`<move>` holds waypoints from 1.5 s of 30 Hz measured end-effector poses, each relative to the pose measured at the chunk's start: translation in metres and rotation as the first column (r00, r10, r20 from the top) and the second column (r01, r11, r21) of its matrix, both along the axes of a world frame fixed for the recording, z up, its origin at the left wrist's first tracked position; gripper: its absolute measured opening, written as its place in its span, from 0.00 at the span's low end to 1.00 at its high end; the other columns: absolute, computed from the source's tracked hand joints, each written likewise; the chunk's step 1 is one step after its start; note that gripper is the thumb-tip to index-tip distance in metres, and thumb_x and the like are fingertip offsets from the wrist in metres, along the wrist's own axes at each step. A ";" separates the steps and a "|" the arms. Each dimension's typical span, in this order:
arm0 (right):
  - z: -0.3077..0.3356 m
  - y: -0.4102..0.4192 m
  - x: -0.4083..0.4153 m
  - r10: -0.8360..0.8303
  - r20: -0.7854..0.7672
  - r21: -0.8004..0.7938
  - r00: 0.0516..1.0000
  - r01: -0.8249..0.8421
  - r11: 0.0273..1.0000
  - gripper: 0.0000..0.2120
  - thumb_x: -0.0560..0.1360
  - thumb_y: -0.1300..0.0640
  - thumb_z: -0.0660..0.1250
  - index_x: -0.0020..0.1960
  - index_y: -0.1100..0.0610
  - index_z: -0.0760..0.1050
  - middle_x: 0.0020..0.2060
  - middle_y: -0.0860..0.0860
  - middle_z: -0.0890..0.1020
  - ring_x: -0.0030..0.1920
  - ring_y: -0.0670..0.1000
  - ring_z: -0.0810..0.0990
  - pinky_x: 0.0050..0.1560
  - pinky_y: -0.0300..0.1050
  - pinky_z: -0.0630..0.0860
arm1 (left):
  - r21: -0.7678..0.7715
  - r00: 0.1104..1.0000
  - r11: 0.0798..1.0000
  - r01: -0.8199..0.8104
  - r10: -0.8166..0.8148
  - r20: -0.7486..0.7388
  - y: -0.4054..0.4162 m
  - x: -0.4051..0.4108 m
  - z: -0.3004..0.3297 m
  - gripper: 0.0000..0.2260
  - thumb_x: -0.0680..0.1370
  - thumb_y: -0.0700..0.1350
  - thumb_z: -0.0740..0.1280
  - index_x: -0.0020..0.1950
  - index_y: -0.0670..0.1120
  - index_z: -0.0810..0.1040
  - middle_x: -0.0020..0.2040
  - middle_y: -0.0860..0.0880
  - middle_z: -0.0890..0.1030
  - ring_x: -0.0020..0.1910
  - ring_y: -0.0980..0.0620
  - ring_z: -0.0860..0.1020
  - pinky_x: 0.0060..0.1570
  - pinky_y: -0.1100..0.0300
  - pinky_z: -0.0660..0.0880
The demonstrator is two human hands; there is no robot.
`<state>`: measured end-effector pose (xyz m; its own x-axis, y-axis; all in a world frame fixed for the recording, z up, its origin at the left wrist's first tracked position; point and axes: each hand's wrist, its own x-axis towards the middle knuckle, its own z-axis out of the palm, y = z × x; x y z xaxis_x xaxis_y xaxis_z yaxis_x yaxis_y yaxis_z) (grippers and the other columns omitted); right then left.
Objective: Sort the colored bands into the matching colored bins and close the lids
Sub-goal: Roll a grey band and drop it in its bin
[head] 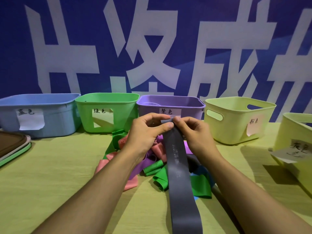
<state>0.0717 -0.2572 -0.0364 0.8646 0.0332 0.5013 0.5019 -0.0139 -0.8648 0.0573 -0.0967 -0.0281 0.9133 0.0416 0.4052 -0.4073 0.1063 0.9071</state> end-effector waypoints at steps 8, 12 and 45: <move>0.000 -0.004 0.000 0.019 0.018 -0.001 1.000 -0.019 1.000 0.07 0.79 0.57 0.69 0.53 0.59 0.84 0.46 0.52 0.88 0.48 0.48 0.86 0.52 0.46 0.83 | -0.092 0.993 0.995 0.034 -0.044 -0.112 -0.006 -0.007 0.005 0.15 0.68 0.52 0.76 0.50 0.45 0.85 0.48 0.44 0.88 0.46 0.49 0.86 0.44 0.60 0.81; 0.000 -0.003 0.000 0.044 0.053 -0.009 0.998 -0.044 0.999 0.08 0.80 0.59 0.69 0.56 0.60 0.84 0.49 0.52 0.88 0.52 0.51 0.86 0.55 0.45 0.82 | -0.052 0.988 0.999 -0.001 -0.007 -0.157 -0.008 -0.007 0.005 0.16 0.70 0.58 0.75 0.45 0.45 0.86 0.43 0.43 0.87 0.41 0.48 0.86 0.37 0.63 0.78; -0.002 -0.001 0.000 0.126 0.018 0.112 0.992 -0.127 0.986 0.05 0.77 0.62 0.71 0.52 0.62 0.83 0.46 0.53 0.88 0.47 0.48 0.86 0.51 0.42 0.82 | -0.121 0.989 0.990 0.078 -0.092 -0.117 -0.005 -0.008 0.006 0.20 0.67 0.51 0.81 0.56 0.46 0.84 0.52 0.43 0.87 0.52 0.47 0.85 0.50 0.58 0.81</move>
<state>0.0713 -0.2585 -0.0383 0.8517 0.0848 0.5170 0.5025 0.1472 -0.8519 0.0496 -0.1015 -0.0221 0.9576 0.0016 0.2879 -0.2797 0.2428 0.9289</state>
